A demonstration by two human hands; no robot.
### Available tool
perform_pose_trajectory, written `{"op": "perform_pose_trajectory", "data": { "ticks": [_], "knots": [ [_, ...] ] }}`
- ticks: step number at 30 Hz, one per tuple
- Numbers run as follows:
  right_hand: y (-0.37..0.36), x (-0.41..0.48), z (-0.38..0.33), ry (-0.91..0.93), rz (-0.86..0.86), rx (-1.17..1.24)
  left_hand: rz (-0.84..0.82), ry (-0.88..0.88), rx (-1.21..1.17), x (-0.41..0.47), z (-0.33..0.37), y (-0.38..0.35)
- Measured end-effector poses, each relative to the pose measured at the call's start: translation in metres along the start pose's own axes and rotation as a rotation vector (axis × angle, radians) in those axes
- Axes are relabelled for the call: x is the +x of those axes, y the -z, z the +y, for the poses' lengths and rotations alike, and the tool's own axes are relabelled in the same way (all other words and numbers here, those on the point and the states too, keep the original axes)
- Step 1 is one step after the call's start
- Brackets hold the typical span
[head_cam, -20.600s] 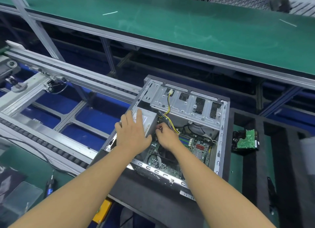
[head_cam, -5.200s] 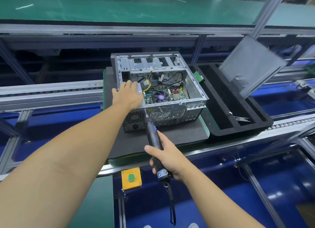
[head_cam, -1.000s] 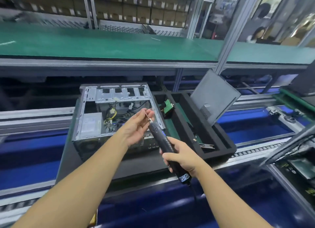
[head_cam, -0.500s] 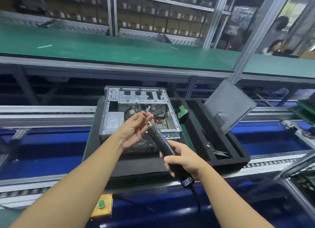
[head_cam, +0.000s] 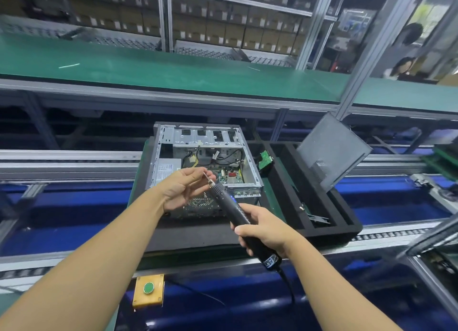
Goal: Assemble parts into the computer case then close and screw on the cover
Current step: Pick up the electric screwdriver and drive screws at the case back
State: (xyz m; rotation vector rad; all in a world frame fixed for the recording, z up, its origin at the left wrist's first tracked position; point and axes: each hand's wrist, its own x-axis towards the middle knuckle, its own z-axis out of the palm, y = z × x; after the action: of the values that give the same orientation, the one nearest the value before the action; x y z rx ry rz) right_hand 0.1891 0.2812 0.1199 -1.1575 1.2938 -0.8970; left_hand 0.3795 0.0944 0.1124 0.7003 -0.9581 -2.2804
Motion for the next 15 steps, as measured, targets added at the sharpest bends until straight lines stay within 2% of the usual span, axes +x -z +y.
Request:
{"op": "perform_pose_trajectory", "data": {
  "ticks": [4,8,15],
  "knots": [
    [-0.001,-0.003,0.006,-0.010,-0.001,-0.042,0.024,0.050,0.171,-0.009,0.004,-0.003],
    [-0.010,-0.002,0.015,0.007,0.032,-0.060,0.049,0.070,0.162,-0.011,-0.002,-0.004],
    [-0.035,0.021,0.029,0.029,0.063,-0.025,0.173,-0.034,0.232,-0.009,0.003,-0.006]
  ]
}}
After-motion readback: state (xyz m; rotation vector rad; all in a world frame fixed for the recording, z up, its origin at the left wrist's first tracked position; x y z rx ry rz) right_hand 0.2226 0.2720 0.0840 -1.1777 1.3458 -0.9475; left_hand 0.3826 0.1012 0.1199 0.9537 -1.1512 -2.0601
